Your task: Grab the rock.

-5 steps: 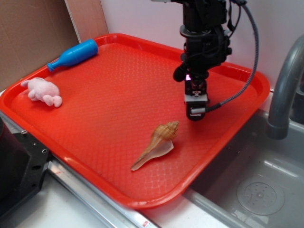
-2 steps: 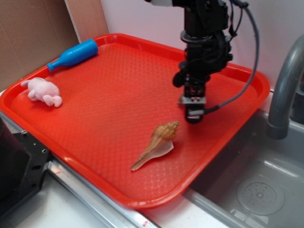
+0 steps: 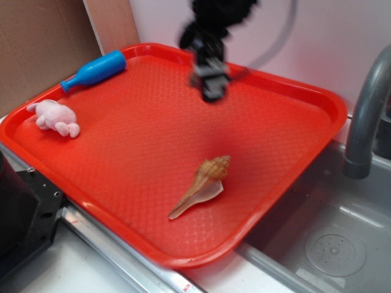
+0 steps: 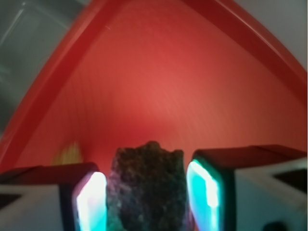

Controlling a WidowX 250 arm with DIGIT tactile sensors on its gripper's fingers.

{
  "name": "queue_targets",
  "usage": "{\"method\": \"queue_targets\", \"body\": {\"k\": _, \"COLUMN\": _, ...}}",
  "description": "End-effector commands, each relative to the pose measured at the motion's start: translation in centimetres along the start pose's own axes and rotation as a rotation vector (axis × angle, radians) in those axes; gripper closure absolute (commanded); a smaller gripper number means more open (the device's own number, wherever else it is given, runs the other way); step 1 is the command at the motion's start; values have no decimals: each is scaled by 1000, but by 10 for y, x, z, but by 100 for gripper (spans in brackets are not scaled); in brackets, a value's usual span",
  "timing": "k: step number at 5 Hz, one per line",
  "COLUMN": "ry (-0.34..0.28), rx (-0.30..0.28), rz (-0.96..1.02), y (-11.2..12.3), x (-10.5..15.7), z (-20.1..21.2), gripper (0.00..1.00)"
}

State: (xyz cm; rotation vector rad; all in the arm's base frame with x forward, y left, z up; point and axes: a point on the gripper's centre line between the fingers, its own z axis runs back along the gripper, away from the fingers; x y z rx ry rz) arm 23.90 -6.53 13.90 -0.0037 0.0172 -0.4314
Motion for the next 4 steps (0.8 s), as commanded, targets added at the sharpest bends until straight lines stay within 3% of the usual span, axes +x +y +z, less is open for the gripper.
{"method": "queue_targets", "body": {"k": 1, "ry": -25, "rx": 69, "rz": 434, "y": 16, "x": -51, "z": 51, "gripper": 100}}
{"method": "queue_targets", "body": {"k": 2, "ry": -44, "rx": 102, "rz": 544, "y": 20, "x": -63, "z": 61, "gripper": 100}}
{"method": "queue_targets", "body": {"k": 4, "ry": -45, "rx": 100, "rz": 577, "y": 19, "x": -66, "z": 58, "gripper": 100}}
